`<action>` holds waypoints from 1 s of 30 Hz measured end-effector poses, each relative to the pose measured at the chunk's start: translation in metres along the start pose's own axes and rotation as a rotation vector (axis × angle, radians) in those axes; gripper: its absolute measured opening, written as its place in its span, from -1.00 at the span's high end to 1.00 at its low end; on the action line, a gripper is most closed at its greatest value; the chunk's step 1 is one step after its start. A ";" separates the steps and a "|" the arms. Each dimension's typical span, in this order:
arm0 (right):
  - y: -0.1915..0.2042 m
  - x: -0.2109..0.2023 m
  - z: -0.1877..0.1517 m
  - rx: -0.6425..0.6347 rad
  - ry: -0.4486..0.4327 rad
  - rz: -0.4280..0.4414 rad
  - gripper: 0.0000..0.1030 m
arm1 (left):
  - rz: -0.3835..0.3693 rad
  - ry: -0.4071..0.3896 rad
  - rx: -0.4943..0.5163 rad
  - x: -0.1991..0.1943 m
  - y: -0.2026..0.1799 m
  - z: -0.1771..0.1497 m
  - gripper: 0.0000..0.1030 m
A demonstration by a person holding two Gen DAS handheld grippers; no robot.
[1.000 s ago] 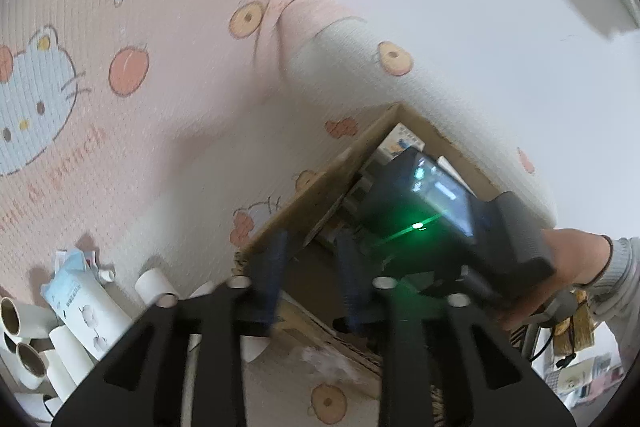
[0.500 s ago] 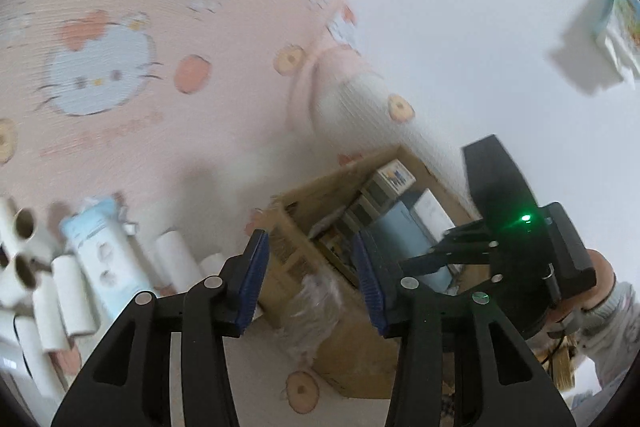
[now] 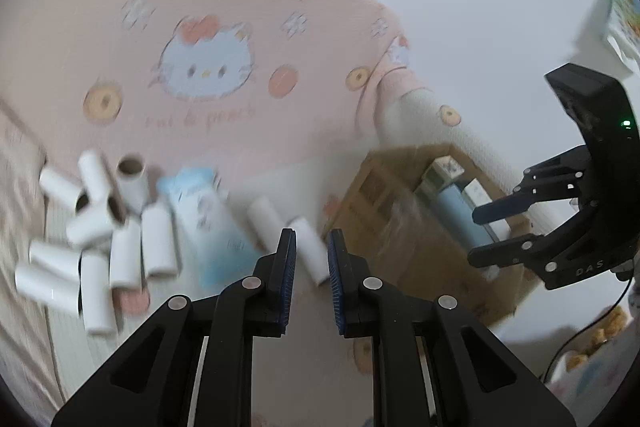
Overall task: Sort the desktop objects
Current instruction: 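Move both tools back from the box to the tube pile, then close the left gripper on another white tube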
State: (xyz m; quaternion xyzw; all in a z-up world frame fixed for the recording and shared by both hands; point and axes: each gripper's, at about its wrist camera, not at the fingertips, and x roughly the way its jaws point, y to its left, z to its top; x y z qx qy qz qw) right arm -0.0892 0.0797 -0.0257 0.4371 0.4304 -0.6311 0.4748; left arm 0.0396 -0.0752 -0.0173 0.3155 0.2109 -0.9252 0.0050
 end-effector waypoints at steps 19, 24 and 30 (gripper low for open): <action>0.116 0.064 0.065 -0.257 -0.024 0.003 0.20 | 0.248 0.029 -0.302 -0.029 0.134 -0.067 0.64; 0.133 0.080 0.081 -0.253 -0.044 0.024 0.20 | 0.257 0.064 -0.354 -0.026 0.156 -0.074 0.64; 0.143 0.106 0.094 -0.154 -0.137 0.131 0.20 | 0.242 0.124 -0.449 -0.018 0.188 -0.083 0.29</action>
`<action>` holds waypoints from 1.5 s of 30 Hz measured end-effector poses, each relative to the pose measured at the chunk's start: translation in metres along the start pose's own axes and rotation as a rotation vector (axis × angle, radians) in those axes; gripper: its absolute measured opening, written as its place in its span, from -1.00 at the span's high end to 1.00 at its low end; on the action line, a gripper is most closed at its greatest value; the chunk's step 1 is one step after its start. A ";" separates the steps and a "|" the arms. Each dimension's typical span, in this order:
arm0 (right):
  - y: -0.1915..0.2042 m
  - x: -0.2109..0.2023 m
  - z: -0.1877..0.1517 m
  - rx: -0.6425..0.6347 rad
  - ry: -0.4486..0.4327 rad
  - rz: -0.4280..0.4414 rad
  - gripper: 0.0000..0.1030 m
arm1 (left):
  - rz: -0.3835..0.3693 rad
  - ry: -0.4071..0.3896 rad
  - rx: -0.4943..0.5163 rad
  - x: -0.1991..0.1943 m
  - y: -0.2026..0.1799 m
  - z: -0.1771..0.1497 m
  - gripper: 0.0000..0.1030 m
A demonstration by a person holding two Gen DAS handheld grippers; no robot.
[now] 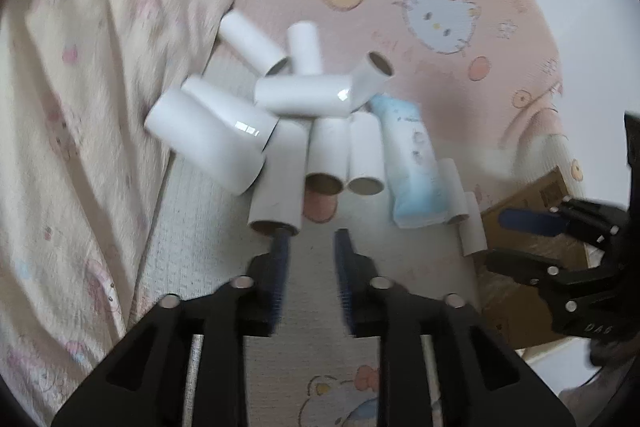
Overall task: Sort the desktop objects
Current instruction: 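Close the left gripper on another white tube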
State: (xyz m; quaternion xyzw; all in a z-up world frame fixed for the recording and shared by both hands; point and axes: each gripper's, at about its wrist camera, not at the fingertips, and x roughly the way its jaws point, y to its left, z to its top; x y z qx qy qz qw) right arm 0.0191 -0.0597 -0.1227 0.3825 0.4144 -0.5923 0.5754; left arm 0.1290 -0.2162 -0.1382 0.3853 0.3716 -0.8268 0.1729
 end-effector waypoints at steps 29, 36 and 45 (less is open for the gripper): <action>-0.018 0.097 -0.001 0.233 -0.177 0.336 0.19 | -0.025 0.139 -0.181 0.078 0.037 0.030 0.09; -0.016 0.107 -0.011 0.277 -0.146 0.383 0.19 | -0.084 0.169 -0.185 0.073 0.029 0.012 0.13; -0.008 0.110 -0.027 0.285 -0.101 0.370 0.17 | -0.128 0.172 -0.213 0.075 0.016 -0.011 0.16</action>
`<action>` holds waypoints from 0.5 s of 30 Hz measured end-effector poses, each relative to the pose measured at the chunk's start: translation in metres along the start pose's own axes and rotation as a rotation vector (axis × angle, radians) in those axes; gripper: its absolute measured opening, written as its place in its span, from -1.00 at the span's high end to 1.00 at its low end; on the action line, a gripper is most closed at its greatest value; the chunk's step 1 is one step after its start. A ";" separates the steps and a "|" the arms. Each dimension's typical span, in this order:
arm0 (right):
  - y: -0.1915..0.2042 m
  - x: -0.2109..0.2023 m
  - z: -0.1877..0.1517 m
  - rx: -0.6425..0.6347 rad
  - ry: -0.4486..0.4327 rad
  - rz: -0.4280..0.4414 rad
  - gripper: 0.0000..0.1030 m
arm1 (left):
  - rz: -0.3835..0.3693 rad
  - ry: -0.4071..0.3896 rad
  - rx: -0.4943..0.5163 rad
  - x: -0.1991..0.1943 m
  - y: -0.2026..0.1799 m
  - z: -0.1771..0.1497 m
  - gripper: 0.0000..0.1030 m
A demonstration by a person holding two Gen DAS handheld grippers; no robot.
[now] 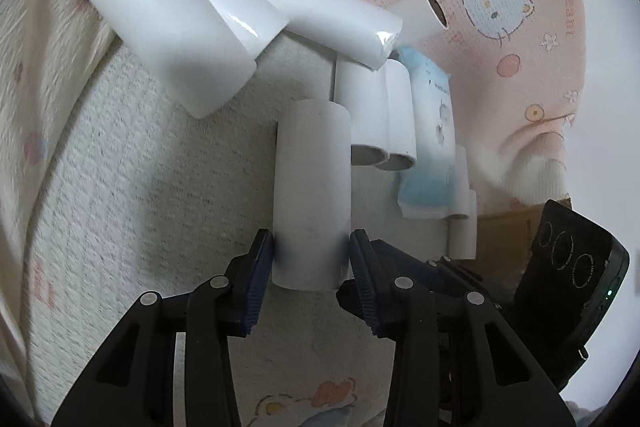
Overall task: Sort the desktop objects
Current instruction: 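Lift the tube with the left gripper toward the right gripper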
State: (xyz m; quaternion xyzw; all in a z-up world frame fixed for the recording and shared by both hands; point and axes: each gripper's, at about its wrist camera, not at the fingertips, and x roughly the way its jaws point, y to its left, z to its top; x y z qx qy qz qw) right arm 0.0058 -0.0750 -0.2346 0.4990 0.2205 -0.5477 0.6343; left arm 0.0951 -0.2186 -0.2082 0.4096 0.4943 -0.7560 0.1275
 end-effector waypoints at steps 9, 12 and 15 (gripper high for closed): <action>-0.006 -0.003 -0.004 -0.012 0.005 -0.047 0.12 | -0.090 0.026 0.113 0.001 -0.021 -0.008 0.21; -0.008 0.000 -0.001 -0.011 0.005 -0.038 0.12 | -0.086 0.007 0.095 -0.003 -0.020 -0.004 0.18; -0.006 0.002 0.004 -0.035 0.002 -0.043 0.12 | -0.058 -0.024 0.043 -0.006 -0.010 0.006 -0.02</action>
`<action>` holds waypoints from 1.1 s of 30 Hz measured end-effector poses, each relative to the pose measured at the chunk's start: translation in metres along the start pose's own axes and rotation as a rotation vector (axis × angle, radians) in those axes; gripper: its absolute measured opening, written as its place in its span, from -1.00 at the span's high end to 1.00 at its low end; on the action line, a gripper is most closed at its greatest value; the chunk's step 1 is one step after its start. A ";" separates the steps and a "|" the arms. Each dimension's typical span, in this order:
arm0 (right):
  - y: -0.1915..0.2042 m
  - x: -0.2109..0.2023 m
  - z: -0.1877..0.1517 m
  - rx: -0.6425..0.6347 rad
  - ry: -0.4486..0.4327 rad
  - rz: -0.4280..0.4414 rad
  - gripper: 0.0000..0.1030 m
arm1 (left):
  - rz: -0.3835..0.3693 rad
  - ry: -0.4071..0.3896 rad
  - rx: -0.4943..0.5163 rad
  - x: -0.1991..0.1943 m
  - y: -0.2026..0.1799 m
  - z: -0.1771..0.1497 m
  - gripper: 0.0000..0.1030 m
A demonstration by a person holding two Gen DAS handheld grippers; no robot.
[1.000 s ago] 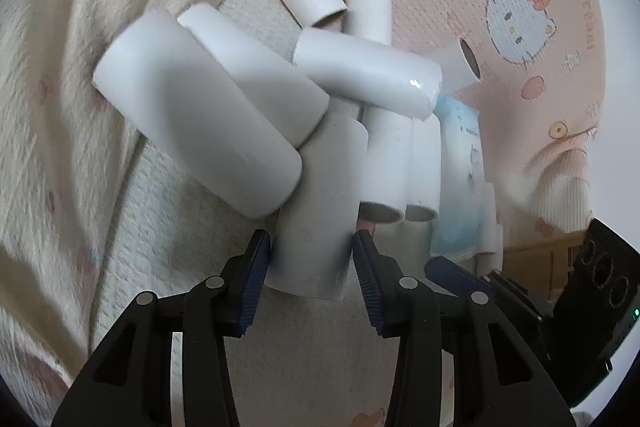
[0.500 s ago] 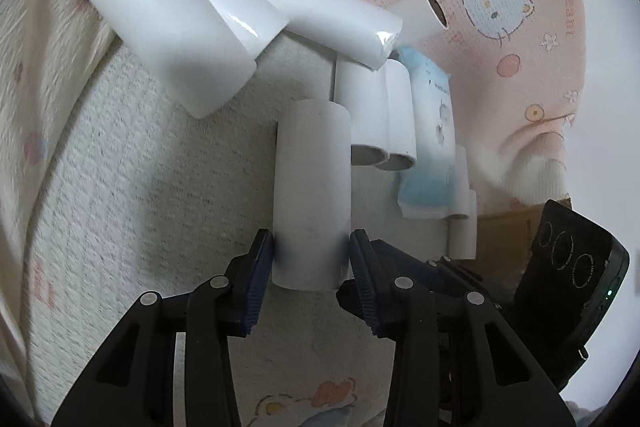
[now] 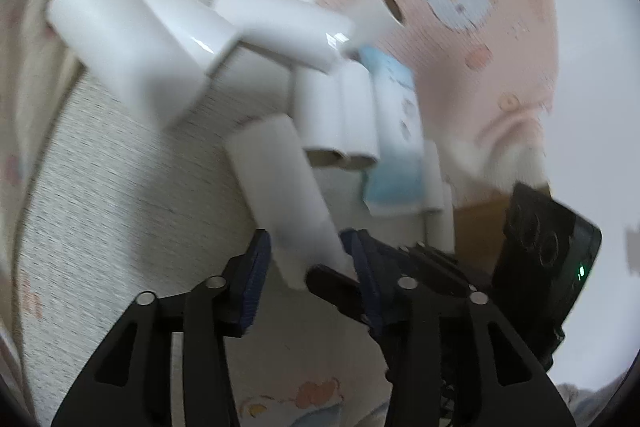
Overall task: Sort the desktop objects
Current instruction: 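Lift the tube with the left gripper toward the right gripper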
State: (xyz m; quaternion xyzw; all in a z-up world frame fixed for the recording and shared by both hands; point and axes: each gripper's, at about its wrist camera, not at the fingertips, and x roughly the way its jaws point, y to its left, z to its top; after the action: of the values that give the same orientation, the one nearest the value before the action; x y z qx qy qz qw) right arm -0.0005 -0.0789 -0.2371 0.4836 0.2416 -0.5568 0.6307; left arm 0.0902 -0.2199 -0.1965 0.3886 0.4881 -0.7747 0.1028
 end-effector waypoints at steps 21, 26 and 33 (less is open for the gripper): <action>-0.007 0.028 0.012 -0.007 0.047 0.036 0.11 | -0.059 -0.020 -0.197 0.030 0.022 0.025 0.06; -0.008 0.026 0.007 -0.005 0.017 0.051 0.07 | -0.035 -0.029 -0.091 0.026 0.006 0.022 0.05; -0.046 0.025 0.008 0.197 0.021 0.258 -0.02 | 0.047 -0.050 0.096 0.021 -0.027 0.016 0.06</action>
State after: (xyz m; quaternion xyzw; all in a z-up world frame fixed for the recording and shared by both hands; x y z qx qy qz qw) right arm -0.0390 -0.0941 -0.2707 0.5758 0.1282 -0.4869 0.6441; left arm 0.0534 -0.2148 -0.1892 0.3849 0.4384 -0.8041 0.1143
